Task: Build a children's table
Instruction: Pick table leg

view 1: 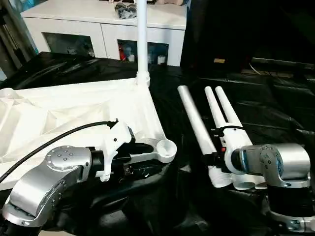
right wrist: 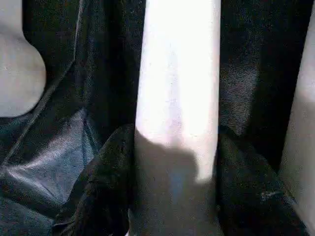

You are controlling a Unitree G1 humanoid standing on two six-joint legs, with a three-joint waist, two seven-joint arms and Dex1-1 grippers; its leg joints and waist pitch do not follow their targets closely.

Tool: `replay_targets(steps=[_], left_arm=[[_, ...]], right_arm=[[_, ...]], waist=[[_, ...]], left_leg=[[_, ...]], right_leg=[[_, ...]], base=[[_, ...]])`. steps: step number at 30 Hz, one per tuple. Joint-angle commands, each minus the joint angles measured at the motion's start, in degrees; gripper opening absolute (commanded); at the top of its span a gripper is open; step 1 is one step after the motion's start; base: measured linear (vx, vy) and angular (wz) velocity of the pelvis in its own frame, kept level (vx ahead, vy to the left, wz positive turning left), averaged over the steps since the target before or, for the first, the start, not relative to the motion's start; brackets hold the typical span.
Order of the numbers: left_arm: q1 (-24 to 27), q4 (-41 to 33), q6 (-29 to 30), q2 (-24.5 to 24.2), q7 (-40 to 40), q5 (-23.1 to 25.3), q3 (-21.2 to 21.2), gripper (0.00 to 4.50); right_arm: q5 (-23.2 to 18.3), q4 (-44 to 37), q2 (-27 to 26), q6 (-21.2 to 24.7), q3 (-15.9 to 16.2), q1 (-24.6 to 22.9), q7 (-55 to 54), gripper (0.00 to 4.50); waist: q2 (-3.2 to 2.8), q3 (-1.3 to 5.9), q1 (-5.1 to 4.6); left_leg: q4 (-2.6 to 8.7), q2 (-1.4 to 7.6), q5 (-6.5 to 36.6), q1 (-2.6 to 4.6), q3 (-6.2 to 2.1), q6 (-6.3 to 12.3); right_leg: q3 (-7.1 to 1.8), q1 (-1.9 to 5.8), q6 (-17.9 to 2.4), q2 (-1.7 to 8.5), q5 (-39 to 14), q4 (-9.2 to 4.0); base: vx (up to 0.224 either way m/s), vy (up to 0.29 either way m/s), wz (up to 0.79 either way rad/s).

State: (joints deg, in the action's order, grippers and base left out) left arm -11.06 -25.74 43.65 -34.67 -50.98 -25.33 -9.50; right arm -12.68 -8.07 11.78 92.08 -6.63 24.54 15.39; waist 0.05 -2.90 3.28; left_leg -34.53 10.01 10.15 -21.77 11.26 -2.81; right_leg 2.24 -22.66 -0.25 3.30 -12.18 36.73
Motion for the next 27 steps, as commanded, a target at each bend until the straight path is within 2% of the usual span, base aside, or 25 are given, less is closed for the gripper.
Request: replay_targets(steps=[1, 2, 3, 4, 5, 8, 9, 10, 11, 12, 13, 14, 15, 16, 17, 18, 19, 20, 21, 23, 25, 27], left_arm=[[-0.75, -0.17, -0.13, -0.53, -0.04, -0.45, 0.13, 3.30], [-1.05, 0.83, -0.80, -0.28, 0.23, -0.17, 0.37, 3.30], [-1.46, 1.80, -1.23, 0.10, 0.62, 0.16, 0.56, 3.30], [-1.89, 2.60, -1.73, 0.54, 0.99, 0.45, 0.74, 3.30], [-2.10, 2.98, -2.03, 0.78, 1.17, 0.59, 0.83, 3.30], [-4.92, 6.27, -3.81, 4.20, 5.03, 1.72, 2.48, 3.30], [-5.44, 6.79, -3.98, 4.77, 5.78, 1.89, 2.78, 3.30], [-8.13, 9.78, -3.36, 7.84, 9.75, 2.06, 4.37, 3.30], [-8.13, 9.78, -3.36, 7.84, 9.75, 2.06, 4.37, 3.30], [-11.44, 13.58, -1.88, 11.77, 14.51, 1.27, 6.76, 3.56], [-14.05, 16.64, -0.22, 15.09, 17.67, -0.74, 9.17, 3.56], [-15.49, 18.32, 0.73, 16.95, 19.20, -2.13, 10.56, 3.62], [-18.95, 22.44, 2.78, 21.09, 21.93, -5.95, 13.66, 3.62], [-20.29, 23.94, 2.62, 22.74, 23.07, -7.02, 14.74, 3.77], [-21.15, 24.92, 2.41, 23.78, 23.83, -7.62, 15.41, 3.77], [-22.88, 26.87, 2.35, 25.80, 25.70, -8.74, 16.85, 4.02], [-23.84, 27.95, 2.32, 26.77, 26.83, -9.07, 17.51, 4.02], [-25.09, 29.35, 2.30, 28.02, 28.29, -9.30, 18.27, 4.05], [-25.84, 30.11, 2.27, 28.80, 29.04, -9.35, 18.64, 4.11], [-27.52, 31.43, 2.26, 31.43, 30.61, -10.75, 19.84, 4.42], [-28.86, 31.43, 3.01, 34.38, 31.62, -13.80, 22.21, 4.45], [-29.58, 31.24, 4.04, 35.72, 32.29, -16.28, 23.66, 4.49]], right_arm=[[0.46, 0.78, -0.27, 0.38, -1.07, -0.60, -0.62, 1.96], [0.44, 0.73, -0.73, 0.36, -1.43, -0.68, -0.87, 1.93], [0.41, 0.54, -0.98, 0.36, -1.99, -0.37, -1.01, 1.93], [0.34, 0.20, -1.15, 0.38, -2.56, 0.06, -1.04, 1.91], [0.31, 0.00, -1.25, 0.39, -2.85, 0.28, -1.06, 1.90], [-0.55, -1.55, -3.12, 0.20, -6.49, 2.56, -0.81, 1.90], [-0.78, -1.79, -3.50, 0.05, -7.12, 2.95, -0.67, 1.90], [-2.78, -1.99, -5.19, -2.74, -9.63, 4.34, 0.43, 1.90], [-2.78, -1.99, -5.19, -2.74, -9.63, 4.34, 0.43, 1.90], [-5.55, -1.82, -7.17, -7.30, -12.25, 5.66, 1.86, 1.90], [-8.15, -1.35, -8.19, -11.76, -13.37, 6.04, 3.98, 1.90], [-9.72, -1.09, -8.61, -14.29, -13.76, 6.09, 5.55, 1.90], [-13.15, -0.43, -8.95, -19.93, -13.79, 5.62, 10.42, 1.90], [-14.49, -0.41, -8.91, -20.86, -14.01, 5.26, 13.04, 1.90], [-15.29, -0.40, -8.89, -21.33, -14.19, 5.03, 14.71, 1.90], [-16.72, -0.23, -8.83, -21.90, -14.71, 4.73, 17.50, 1.90], [-17.63, -0.15, -8.91, -22.55, -15.20, 4.58, 19.02, 1.90], [-19.35, 0.19, -9.51, -21.58, -16.99, 4.84, 20.30, 1.90], [-20.34, 0.40, -9.85, -21.24, -17.95, 4.96, 21.06, 1.90], [-22.86, 0.68, -10.46, -20.59, -19.50, 5.01, 23.13, 1.89], [-23.95, 0.40, -9.83, -21.27, -18.01, 4.29, 24.10, 1.89], [-24.40, 0.28, -9.02, -22.55, -16.26, 3.56, 24.71, 1.89]], waist=[[-0.56, 3.33, 0.00], [-1.00, 3.37, 0.08], [-0.82, 3.27, -0.02], [-1.35, 3.31, 0.04], [-1.17, 3.29, 0.01], [-1.27, 3.41, 0.15], [-1.55, 3.36, 0.15], [-1.40, 3.45, 0.27], [-1.64, 3.42, 0.19], [-1.61, 3.52, 0.36], [-2.01, 3.50, 0.27], [-1.69, 3.53, 0.26], [-1.54, 3.70, 0.75], [-1.33, 3.69, 0.66], [-1.21, 3.76, 1.05], [-0.77, 3.77, 1.02], [-0.80, 3.95, 1.27], [-0.25, 4.01, 1.27], [-0.66, 4.17, 1.49], [-0.48, 4.42, 1.67], [-0.51, 4.36, 2.29], [-0.44, 4.25, 2.47]], left_leg=[[3.99, 2.44, 10.08, 1.57, -1.61, -5.24], [3.99, 2.41, 10.32, 1.61, -1.69, -5.42], [4.05, 2.37, 11.13, 1.65, -1.65, -5.60], [4.05, 2.31, 11.89, 1.77, -1.71, -5.93], [4.06, 2.31, 12.19, 1.74, -1.71, -5.94], [4.00, 2.33, 12.33, 1.83, -1.72, -6.07], [4.03, 2.29, 12.83, 1.78, -1.77, -6.08], [3.97, 2.30, 12.48, 1.76, -1.86, -6.02], [3.92, 2.26, 12.52, 1.64, -1.84, -5.90], [3.86, 2.25, 12.24, 1.73, -1.83, -5.64], [3.69, 2.10, 12.91, 1.66, -1.74, -5.61], [3.47, 2.16, 13.58, 1.73, -1.55, -5.37], [3.42, 2.26, 12.61, 1.79, -1.84, -4.59], [3.38, 2.09, 11.72, 1.34, -1.61, -3.99], [3.33, 2.21, 10.06, 1.15, -1.74, -2.92], [3.35, 2.26, 8.27, 0.86, -1.77, -1.79], [3.21, 2.23, 6.77, 0.78, -1.74, -1.06], [3.24, 2.29, 6.04, 0.71, -1.75, -0.58], [3.12, 2.25, 4.84, 0.75, -1.75, 0.28], [2.88, 2.28, 3.31, 0.66, -1.66, 1.44], [2.78, 2.44, 2.17, 0.52, -1.61, 2.28], [2.79, 2.48, 3.30, 0.55, -1.54, 2.13]], right_leg=[[-2.92, 1.88, -7.01, 3.74, -12.32, -4.98], [-2.90, 1.89, -7.05, 3.77, -12.34, -4.91], [-2.90, 1.81, -6.86, 3.67, -13.01, -5.11], [-2.91, 1.75, -6.77, 3.68, -13.39, -5.17], [-2.93, 1.81, -6.76, 3.68, -13.44, -5.26], [-2.93, 1.87, -7.20, 3.71, -12.75, -5.09], [-2.92, 1.90, -7.36, 3.76, -12.92, -5.22], [-2.87, 2.09, -7.36, 3.85, -12.78, -5.14], [-2.89, 2.08, -7.54, 3.87, -12.51, -5.12], [-2.90, 2.12, -7.47, 3.98, -12.50, -5.15], [-2.87, 2.04, -7.46, 3.95, -12.77, -5.33], [-2.90, 2.17, -8.00, 4.14, -13.12, -5.37], [-2.83, 2.34, -8.26, 4.42, -13.28, -5.48], [-2.82, 2.70, -8.71, 4.31, -12.22, -5.28], [-2.71, 2.91, -8.99, 4.38, -10.85, -5.29], [-2.62, 3.06, -9.33, 4.24, -8.85, -5.05], [-2.51, 3.13, -9.60, 4.21, -7.15, -4.88], [-2.50, 3.20, -9.65, 4.20, -6.29, -4.83], [-2.46, 3.12, -10.12, 4.24, -4.90, -4.63], [-2.42, 3.11, -10.75, 4.30, -2.74, -4.42], [-2.26, 2.92, -12.10, 4.35, -0.94, -4.37], [-2.21, 2.93, -12.33, 4.44, -2.29, -4.58]], base=[[0.000, 0.000, 0.00], [0.000, 0.000, 0.00], [0.000, 0.000, 0.00], [0.000, 0.000, 0.00], [0.000, 0.000, 0.00], [0.000, 0.000, 0.00], [0.000, 0.000, 0.00], [0.000, 0.000, 0.00], [0.000, 0.000, 0.00], [0.000, 0.000, 0.00], [0.000, 0.000, 0.00], [0.000, 0.000, 0.00], [0.000, 0.000, 0.00], [0.000, 0.000, 0.00], [0.000, 0.000, 0.00], [0.000, 0.000, 0.00], [0.000, 0.000, 0.00], [0.000, 0.000, 0.00], [0.000, 0.000, 0.00], [0.000, 0.000, 0.00], [0.000, 0.000, 0.00], [0.000, 0.000, 0.00]])
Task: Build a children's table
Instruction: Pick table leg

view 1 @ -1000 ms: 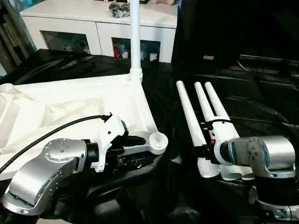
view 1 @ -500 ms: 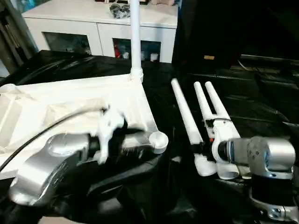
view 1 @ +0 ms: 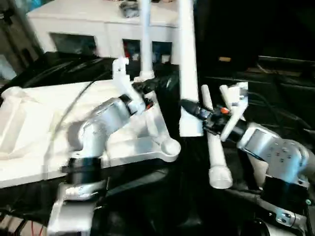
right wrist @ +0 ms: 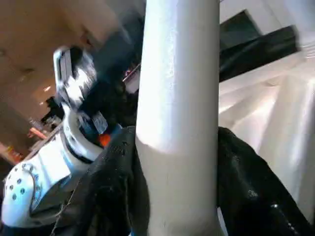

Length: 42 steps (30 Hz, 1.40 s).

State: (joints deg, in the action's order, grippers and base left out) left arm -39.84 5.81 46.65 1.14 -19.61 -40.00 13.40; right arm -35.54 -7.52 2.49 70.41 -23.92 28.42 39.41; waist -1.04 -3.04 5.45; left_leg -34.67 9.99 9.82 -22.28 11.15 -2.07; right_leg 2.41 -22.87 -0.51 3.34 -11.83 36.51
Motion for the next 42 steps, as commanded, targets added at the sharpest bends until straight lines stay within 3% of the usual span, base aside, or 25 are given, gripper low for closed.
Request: replay_targets(steps=[1, 4, 9, 14, 15, 21, 27, 29, 30, 33, 36, 40, 41, 42], left_arm=[[-1.13, -0.30, 1.56, 0.29, 1.30, -2.65, 1.30, 4.50], [-0.94, -0.57, 3.09, 0.74, 1.59, -3.66, 0.76, 4.50], [-0.23, -0.86, 4.46, 0.82, 1.05, -3.15, -0.44, 4.50], [-0.01, -1.58, 6.14, 1.21, 1.32, -5.87, 0.80, 4.50], [0.01, -1.69, 6.27, 1.10, 1.36, -6.30, 0.93, 4.21], [0.56, -2.98, 7.09, 0.49, -0.49, -8.28, 1.44, 3.77], [0.36, -2.52, 7.37, 0.60, -0.54, -9.53, 2.20, 3.23], [0.33, -2.51, 7.17, 0.61, -0.38, -9.63, 2.24, 3.18], [0.29, -2.48, 7.01, 0.62, -0.26, -9.65, 2.25, 2.79], [0.26, -2.67, 5.90, 0.06, -1.21, -9.07, 1.49, 2.75], [0.13, -2.76, 5.20, -0.33, -1.68, -8.20, 0.96, 2.34], [0.06, -2.84, 4.77, -0.64, -2.12, -7.82, 0.42, 2.23], [0.06, -2.84, 4.77, -0.64, -2.12, -7.82, 0.42, 1.98], [-0.03, -2.83, 4.45, -0.78, -2.28, -7.63, 0.08, 1.95]], right_arm=[[-1.74, -0.18, 0.73, -1.80, 1.93, -0.67, 1.05, 1.89], [-1.57, -1.47, 1.58, -3.23, 4.76, -1.41, 2.32, 1.89], [-1.19, -2.44, 2.16, -2.43, 6.02, -1.30, 2.94, 1.89], [-2.94, -2.31, 3.77, -3.70, 7.23, -1.90, 4.60, 1.89], [-3.13, -2.27, 4.03, -4.03, 7.46, -2.06, 4.77, 1.89], [-3.30, -2.03, 4.96, -5.63, 8.64, -2.58, 5.18, 1.89], [-2.78, -1.20, 5.59, -6.96, 9.33, -2.09, 5.19, 1.89], [-2.99, -0.98, 5.82, -7.25, 9.50, -2.00, 5.08, 1.89], [-3.16, -0.81, 5.99, -7.44, 9.61, -1.94, 5.01, 1.89], [-3.30, -0.54, 6.47, -7.95, 9.95, -1.56, 4.89, 1.89], [-3.33, -0.29, 6.80, -8.34, 10.18, -1.22, 4.79, 1.89], [-3.35, -0.14, 7.14, -8.77, 10.56, -1.02, 4.79, 1.89], [-3.35, -0.14, 7.14, -8.77, 10.56, -1.02, 4.79, 1.89], [-3.31, -0.01, 7.34, -8.96, 10.80, -0.88, 4.76, 2.45]], waist=[[0.63, 4.35, 0.40], [0.66, 4.10, 0.53], [0.56, 4.01, 0.57], [0.41, 4.16, 0.61], [0.47, 4.20, 0.63], [0.58, 4.06, 0.58], [0.62, 3.97, 0.58], [0.66, 3.94, 0.55], [0.69, 3.95, 0.55], [0.66, 4.01, 0.53], [0.69, 3.98, 0.51], [0.71, 3.94, 0.49], [0.71, 3.90, 0.45], [0.71, 3.91, 0.47]], left_leg=[[2.95, 2.47, 3.92, 1.08, -1.45, 1.26], [3.18, 2.46, 5.43, 1.04, -1.53, 0.45], [3.48, 2.59, 6.47, 1.22, -1.68, -0.56], [3.47, 2.62, 6.07, 1.16, -1.71, -0.77], [3.45, 2.64, 5.89, 1.16, -1.70, -0.74], [3.44, 2.57, 5.88, 0.99, -1.60, -0.05], [3.57, 2.63, 7.12, 1.12, -1.65, -0.76], [3.60, 2.60, 6.99, 1.11, -1.65, -0.71], [3.58, 2.59, 6.91, 1.09, -1.62, -0.63], [3.55, 2.60, 6.43, 1.03, -1.62, -0.46], [3.59, 2.62, 6.60, 1.07, -1.60, -0.42], [3.61, 2.63, 6.77, 1.07, -1.59, -0.46], [3.64, 2.63, 6.87, 1.05, -1.59, -0.46], [3.64, 2.64, 6.88, 1.08, -1.61, -0.47]], right_leg=[[-2.40, 3.15, -11.88, 4.41, -3.34, -4.39], [-2.45, 3.13, -9.69, 4.44, -7.96, -4.95], [-2.45, 2.90, -7.47, 4.35, -11.42, -5.35], [-2.40, 2.89, -7.74, 4.41, -9.75, -5.29], [-2.39, 2.89, -8.24, 4.40, -8.80, -5.15], [-2.39, 2.90, -8.67, 4.43, -9.18, -5.31], [-2.43, 2.82, -7.49, 4.49, -12.09, -5.60], [-2.44, 2.76, -7.40, 4.37, -11.82, -5.59], [-2.46, 2.76, -7.34, 4.37, -11.65, -5.61], [-2.44, 2.80, -7.35, 4.36, -10.66, -5.52], [-2.46, 2.78, -7.42, 4.38, -10.73, -5.56], [-2.45, 2.78, -7.43, 4.43, -11.25, -5.58], [-2.46, 2.77, -7.38, 4.40, -11.43, -5.60], [-2.45, 2.76, -7.36, 4.39, -11.46, -5.60]], base=[[0.000, 0.000, 0.00], [0.000, 0.000, 0.00], [0.000, 0.000, 0.00], [0.000, 0.000, 0.00], [0.000, 0.000, 0.00], [0.000, 0.000, 0.00], [0.000, 0.000, 0.00], [0.000, 0.000, 0.00], [0.000, 0.000, 0.00], [0.000, 0.000, 0.00], [0.000, 0.000, 0.00], [0.000, 0.000, 0.00], [0.000, 0.000, 0.00], [0.000, 0.000, 0.00]])
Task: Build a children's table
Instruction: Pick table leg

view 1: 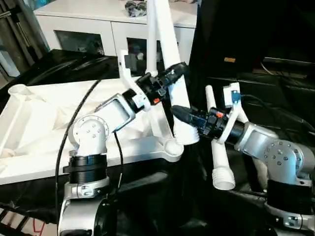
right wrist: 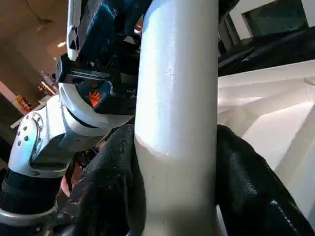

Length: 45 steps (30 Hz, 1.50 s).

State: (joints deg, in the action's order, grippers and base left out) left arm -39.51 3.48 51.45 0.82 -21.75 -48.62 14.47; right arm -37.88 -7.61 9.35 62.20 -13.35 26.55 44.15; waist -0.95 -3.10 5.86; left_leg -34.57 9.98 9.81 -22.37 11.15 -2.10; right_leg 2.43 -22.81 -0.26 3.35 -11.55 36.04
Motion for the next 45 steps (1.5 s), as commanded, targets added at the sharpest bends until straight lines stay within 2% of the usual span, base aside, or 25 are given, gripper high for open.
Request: replay_targets(steps=[1, 6, 7, 11, 14, 15, 16, 19, 21, 24, 25, 30, 45], left_arm=[[-0.40, -0.65, -1.16, -1.15, -0.86, 2.12, -2.18, 1.95], [-0.71, -1.19, -3.00, -2.46, -2.47, 4.26, -4.46, 1.86], [-0.83, -1.14, -3.15, -2.49, -2.53, 4.34, -4.55, 1.86], [-1.14, -0.97, -3.70, -3.17, -3.04, 5.26, -5.32, 1.86], [-1.54, -0.31, -6.46, -5.42, -4.95, 8.41, -8.03, 1.86], [-1.70, -0.28, -7.31, -6.34, -5.90, 9.53, -9.13, 1.86], [-1.70, -0.28, -7.31, -6.34, -5.90, 9.53, -9.13, 1.86], [-1.80, -0.51, -8.24, -7.23, -6.98, 10.70, -10.30, 1.86], [-1.76, -1.36, -8.67, -7.47, -7.81, 11.00, -10.95, 1.86], [-1.57, -2.03, -8.86, -7.20, -8.56, 10.53, -11.12, 1.86], [-1.53, -2.12, -9.09, -7.21, -8.80, 10.44, -11.29, 1.86], [-1.16, -2.44, -10.15, -7.32, -10.43, 10.63, -12.01, 1.86], [-0.49, -2.93, -10.69, -7.27, -11.60, 10.77, -12.48, 1.86]], right_arm=[[-0.89, 0.37, 0.61, -0.75, 0.45, 1.34, -0.24, 2.45], [-1.14, 0.84, 1.29, -0.60, 1.00, 2.49, -0.42, 2.91], [-0.99, 0.91, 1.57, -0.73, 1.22, 2.61, -0.36, 2.98], [-0.10, 1.00, 2.96, -1.38, 2.62, 3.03, 0.18, 3.34], [2.35, 1.65, 6.08, -1.74, 5.50, 4.51, 0.23, 3.58], [2.89, 2.20, 7.56, -0.19, 6.52, 5.69, 0.10, 3.64], [2.89, 2.20, 7.56, -0.19, 6.52, 5.69, 0.10, 3.67], [2.65, 3.40, 9.14, 3.04, 7.38, 7.75, -0.59, 3.67], [3.44, 4.59, 10.77, 5.57, 9.71, 9.74, -1.09, 3.67], [4.74, 4.90, 11.04, 4.46, 11.98, 10.08, -1.00, 3.67], [4.95, 4.97, 11.15, 4.02, 12.49, 10.10, -0.87, 3.67], [5.52, 6.47, 11.24, 3.98, 14.59, 10.46, -1.04, 3.67], [4.98, 8.40, 9.97, 1.35, 13.89, 11.29, -1.51, 3.67]], waist=[[0.66, 3.97, 0.07], [0.61, 3.98, -0.02], [0.45, 3.99, -0.01], [0.60, 4.01, -0.04], [0.60, 4.05, -0.02], [0.54, 3.98, -0.06], [0.54, 3.98, -0.11], [0.66, 3.95, -0.29], [0.63, 4.05, -0.36], [0.67, 4.05, -0.42], [0.95, 4.07, -0.49], [0.85, 3.99, -0.52], [0.88, 4.07, -0.57]], left_leg=[[3.56, 2.66, 6.82, 1.16, -1.62, -0.42], [3.61, 2.69, 6.88, 1.23, -1.62, -0.68], [3.60, 2.70, 6.82, 1.25, -1.62, -0.72], [3.52, 2.62, 6.53, 1.20, -1.56, -0.74], [3.58, 2.73, 6.37, 1.23, -1.63, -0.70], [3.59, 2.75, 6.44, 1.25, -1.66, -0.87], [3.61, 2.74, 6.65, 1.33, -1.64, -0.95], [3.51, 2.63, 6.61, 1.25, -1.55, -0.89], [3.44, 2.61, 5.65, 1.21, -1.53, -0.72], [3.32, 2.66, 5.82, 1.09, -1.47, -0.72], [3.34, 2.68, 5.77, 1.12, -1.43, -0.60], [3.35, 2.73, 6.32, 1.18, -1.43, -0.56], [3.27, 2.72, 5.85, 1.19, -1.37, -0.27]], right_leg=[[-2.48, 2.71, -7.57, 4.39, -11.62, -5.14], [-2.50, 2.67, -7.23, 4.39, -11.86, -5.10], [-2.51, 2.64, -7.32, 4.38, -11.63, -5.09], [-2.53, 2.74, -7.54, 4.34, -10.82, -5.02], [-2.49, 2.78, -7.21, 4.25, -10.87, -4.97], [-2.51, 2.69, -7.08, 4.27, -10.73, -4.99], [-2.52, 2.68, -7.05, 4.24, -10.90, -5.05], [-2.55, 2.78, -7.92, 4.26, -10.52, -4.90], [-2.50, 2.84, -8.91, 4.24, -8.96, -4.71], [-2.56, 2.91, -9.67, 4.36, -8.19, -4.57], [-2.55, 2.94, -9.85, 4.36, -7.90, -4.60], [-2.59, 2.90, -10.38, 4.41, -8.44, -4.59], [-2.60, 2.97, -10.71, 4.34, -7.14, -4.39]], base=[[0.000, 0.000, 0.00], [0.000, 0.000, 0.00], [0.000, 0.000, 0.00], [0.000, 0.000, 0.00], [0.000, 0.000, 0.00], [0.000, 0.000, 0.00], [0.000, 0.000, 0.00], [0.000, 0.000, 0.00], [0.000, 0.000, 0.00], [0.000, 0.000, 0.00], [0.000, 0.000, 0.00], [0.000, 0.000, 0.00], [0.000, 0.000, 0.00]])
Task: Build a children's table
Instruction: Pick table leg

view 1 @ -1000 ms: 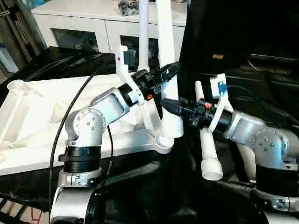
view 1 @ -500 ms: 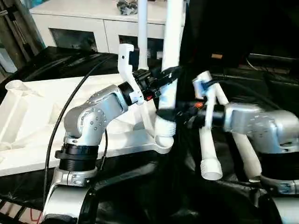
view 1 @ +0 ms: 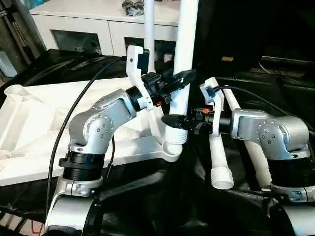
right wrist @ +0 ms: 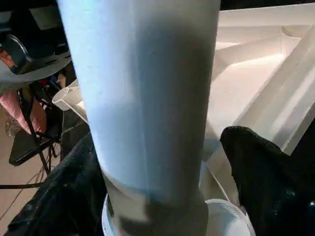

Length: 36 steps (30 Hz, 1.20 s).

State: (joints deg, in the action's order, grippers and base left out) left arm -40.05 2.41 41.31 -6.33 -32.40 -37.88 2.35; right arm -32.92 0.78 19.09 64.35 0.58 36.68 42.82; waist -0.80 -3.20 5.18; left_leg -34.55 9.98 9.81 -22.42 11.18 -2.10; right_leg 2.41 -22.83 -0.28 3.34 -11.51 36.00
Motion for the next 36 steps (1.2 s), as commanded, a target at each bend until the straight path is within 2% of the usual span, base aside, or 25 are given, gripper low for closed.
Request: replay_targets(steps=[1, 4, 5, 7, 12, 16, 18, 20, 21, 22, 28, 32, 33, 34, 35, 36], left_arm=[[0.04, -1.84, -0.54, -0.10, -0.95, 0.02, -0.32, 1.86], [-0.02, -1.81, -0.54, -0.13, -0.97, -0.06, -0.25, 1.86], [-0.04, -1.83, -0.50, -0.15, -0.95, -0.16, -0.18, 1.86], [-0.14, -1.75, -0.48, -0.15, -0.94, -0.36, -0.10, 1.86], [0.04, -2.00, 0.10, -0.20, -1.27, -0.79, -0.27, 1.86], [0.29, -2.25, 0.76, -0.46, -1.67, -0.98, -0.68, 1.86], [0.52, -2.09, 0.60, -1.03, -0.30, 0.90, -1.45, 1.86], [0.63, -1.71, 0.18, -1.26, 0.70, 2.13, -1.68, 1.86], [0.63, -1.69, 0.19, -1.27, 0.72, 2.14, -1.67, 2.42], [0.67, -1.78, 0.24, -1.23, 1.32, 2.20, -1.36, 2.56], [1.36, -2.85, -0.58, -0.66, 2.19, 0.63, 1.06, 2.91], [2.07, -2.76, -6.63, 0.50, 3.61, 2.36, 2.97, 3.31], [2.32, -2.68, -10.17, 1.13, 4.15, 2.96, 4.44, 3.37], [2.35, -2.68, -10.66, 1.23, 4.23, 3.00, 4.69, 3.39], [2.41, -2.84, -11.39, 1.49, 4.37, 2.58, 5.51, 3.40], [2.45, -3.03, -11.65, 1.55, 4.51, 2.34, 6.02, 3.40]], right_arm=[[0.01, 0.08, 0.25, -0.90, 0.02, 1.16, -0.17, 3.40], [0.29, 0.23, 0.43, -1.36, 0.46, 1.03, -0.11, 3.29], [0.37, 0.24, 0.47, -1.47, 0.58, 0.98, -0.11, 3.08], [0.42, 0.45, 0.52, -1.82, 0.70, 0.97, -0.11, 3.08], [0.45, 0.59, 0.47, -2.35, 0.76, 0.92, 0.15, 2.55], [0.46, 0.70, 0.45, -2.65, 0.83, 0.86, 0.26, 2.34], [0.43, 0.73, 0.48, -3.03, 0.95, 0.68, 0.18, 2.08], [0.41, 0.78, 0.45, -3.31, 0.99, 0.55, 0.06, 2.08], [0.41, 0.78, 0.44, -3.33, 0.99, 0.54, 0.04, 1.99], [0.44, 0.75, 0.36, -3.44, 0.98, 0.43, -0.05, 1.96], [0.66, 0.47, -0.09, -4.02, 1.09, -0.38, -0.45, 1.93], [1.03, 0.67, -0.23, -4.70, 1.31, -0.77, -1.01, 1.93], [1.31, 0.84, -0.24, -5.26, 1.18, -0.96, -1.38, 1.93], [1.36, 0.87, -0.23, -5.37, 1.15, -0.99, -1.43, 1.93], [1.41, 0.95, -0.25, -5.66, 1.04, -1.06, -1.63, 1.93], [1.41, 0.99, -0.26, -5.80, 0.96, -1.08, -1.75, 1.93]], waist=[[0.73, 4.16, 0.11], [0.72, 4.15, 0.12], [0.72, 4.16, 0.12], [0.72, 4.18, 0.13], [0.63, 4.19, 0.11], [0.69, 4.18, 0.11], [0.72, 4.23, 0.13], [0.69, 4.21, 0.09], [0.71, 4.22, 0.10], [0.71, 4.23, 0.12], [0.74, 4.20, 0.10], [0.92, 4.20, 0.06], [1.00, 4.20, 0.04], [1.34, 4.15, 0.00], [1.05, 4.20, 0.07], [1.05, 4.21, -0.03]], left_leg=[[3.24, 2.71, 5.76, 1.19, -1.41, -0.25], [3.25, 2.73, 6.16, 1.27, -1.40, -0.31], [3.25, 2.75, 6.02, 1.25, -1.42, -0.30], [3.21, 2.73, 5.76, 1.23, -1.38, -0.25], [3.21, 2.73, 5.67, 1.21, -1.40, -0.06], [3.24, 2.75, 5.95, 1.26, -1.43, -0.13], [3.19, 2.74, 5.82, 1.26, -1.41, -0.16], [3.20, 2.76, 5.54, 1.24, -1.44, -0.04], [3.21, 2.75, 5.48, 1.23, -1.42, -0.01], [3.18, 2.74, 5.49, 1.22, -1.41, -0.05], [3.18, 2.74, 5.40, 1.12, -1.41, -0.01], [3.21, 2.79, 6.02, 1.19, -1.42, -0.08], [3.21, 2.77, 5.92, 1.20, -1.39, -0.06], [3.26, 2.81, 5.87, 1.13, -1.41, 0.06], [3.22, 2.85, 5.86, 1.20, -1.44, -0.11], [3.22, 2.85, 5.80, 1.22, -1.42, -0.13]], right_leg=[[-2.59, 3.04, -10.67, 4.38, -7.18, -4.34], [-2.58, 2.99, -10.49, 4.38, -8.03, -4.43], [-2.59, 3.01, -10.50, 4.38, -7.85, -4.39], [-2.60, 2.98, -10.62, 4.38, -7.17, -4.36], [-2.57, 3.00, -10.78, 4.34, -6.93, -4.30], [-2.54, 2.99, -10.74, 4.35, -7.35, -4.32], [-2.57, 3.00, -10.73, 4.35, -7.21, -4.29], [-2.56, 2.99, -10.71, 4.33, -6.70, -4.22], [-2.57, 3.01, -10.75, 4.33, -6.57, -4.23], [-2.58, 3.04, -10.82, 4.37, -6.55, -4.23], [-2.53, 3.09, -11.16, 4.39, -6.34, -4.21], [-2.56, 3.09, -10.67, 4.36, -7.23, -4.39], [-2.56, 3.06, -10.58, 4.33, -7.25, -4.39], [-2.55, 3.09, -10.47, 4.34, -7.39, -4.46], [-2.58, 3.06, -10.44, 4.45, -7.35, -4.37], [-2.57, 3.00, -10.40, 4.35, -6.86, -4.29]], base=[[0.000, 0.000, 0.00], [0.000, 0.000, 0.00], [0.000, 0.000, 0.00], [0.000, 0.000, 0.00], [0.000, 0.000, 0.00], [0.000, 0.000, 0.00], [0.000, 0.000, 0.00], [0.000, 0.000, 0.00], [0.000, 0.000, 0.00], [0.000, 0.000, 0.00], [0.000, 0.000, 0.00], [0.000, 0.000, 0.00], [0.000, 0.000, 0.00], [0.000, 0.000, 0.00], [0.000, 0.000, 0.00], [0.000, 0.000, 0.00]])
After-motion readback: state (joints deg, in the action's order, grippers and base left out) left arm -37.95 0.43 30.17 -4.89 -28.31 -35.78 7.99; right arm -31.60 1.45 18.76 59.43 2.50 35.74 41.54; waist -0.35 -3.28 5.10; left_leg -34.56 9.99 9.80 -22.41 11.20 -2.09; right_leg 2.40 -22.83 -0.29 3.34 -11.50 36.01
